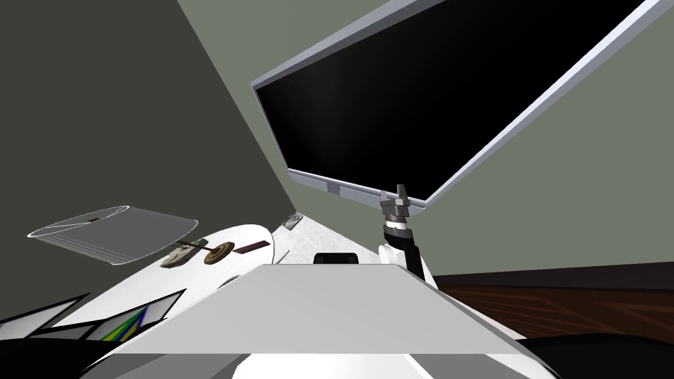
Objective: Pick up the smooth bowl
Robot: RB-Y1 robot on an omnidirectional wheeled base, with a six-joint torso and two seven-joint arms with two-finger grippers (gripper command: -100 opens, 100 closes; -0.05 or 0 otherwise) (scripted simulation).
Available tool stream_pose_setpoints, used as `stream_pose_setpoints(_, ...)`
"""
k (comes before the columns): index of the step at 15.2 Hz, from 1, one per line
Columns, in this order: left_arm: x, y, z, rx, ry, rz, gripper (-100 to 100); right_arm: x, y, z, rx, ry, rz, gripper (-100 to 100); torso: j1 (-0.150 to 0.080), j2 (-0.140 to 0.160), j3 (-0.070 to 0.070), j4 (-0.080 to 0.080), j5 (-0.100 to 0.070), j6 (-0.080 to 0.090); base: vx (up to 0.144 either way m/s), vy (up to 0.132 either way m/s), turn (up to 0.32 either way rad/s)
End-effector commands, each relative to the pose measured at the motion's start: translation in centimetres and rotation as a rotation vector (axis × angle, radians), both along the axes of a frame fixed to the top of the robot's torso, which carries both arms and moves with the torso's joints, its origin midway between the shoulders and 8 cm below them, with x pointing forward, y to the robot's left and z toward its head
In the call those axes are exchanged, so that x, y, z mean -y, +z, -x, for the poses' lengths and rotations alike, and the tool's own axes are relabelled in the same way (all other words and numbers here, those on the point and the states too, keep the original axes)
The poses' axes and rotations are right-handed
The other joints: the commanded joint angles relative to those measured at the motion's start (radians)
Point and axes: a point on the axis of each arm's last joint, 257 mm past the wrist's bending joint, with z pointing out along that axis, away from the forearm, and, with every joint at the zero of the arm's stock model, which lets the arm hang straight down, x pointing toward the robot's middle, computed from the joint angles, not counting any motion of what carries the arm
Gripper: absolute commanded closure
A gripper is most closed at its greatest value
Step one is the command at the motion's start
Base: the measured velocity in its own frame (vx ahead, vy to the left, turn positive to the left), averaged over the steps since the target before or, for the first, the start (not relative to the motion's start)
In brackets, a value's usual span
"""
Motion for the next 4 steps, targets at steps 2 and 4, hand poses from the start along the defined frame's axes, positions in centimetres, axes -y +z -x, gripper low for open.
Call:
stream_pose_setpoints(2, -1.0, 1.44, 0.5, -0.001, -0.001, 0.0, 100, 0.0, 0.0, 0.0, 0.0, 0.0, 0.0, 0, -0.002, -0.001, 0.0, 0.0, -0.001, 0.0, 0.028, -0.054, 0.001)
stream_pose_setpoints(4, -1.09, 1.41, 0.52, 0.0, 0.0, -0.002, 100, 0.0, 0.0, 0.0, 0.0, 0.0, 0.0, 0, -0.006, -0.002, -0.001, 0.0, -0.002, 0.0, 0.029, -0.058, 0.009)
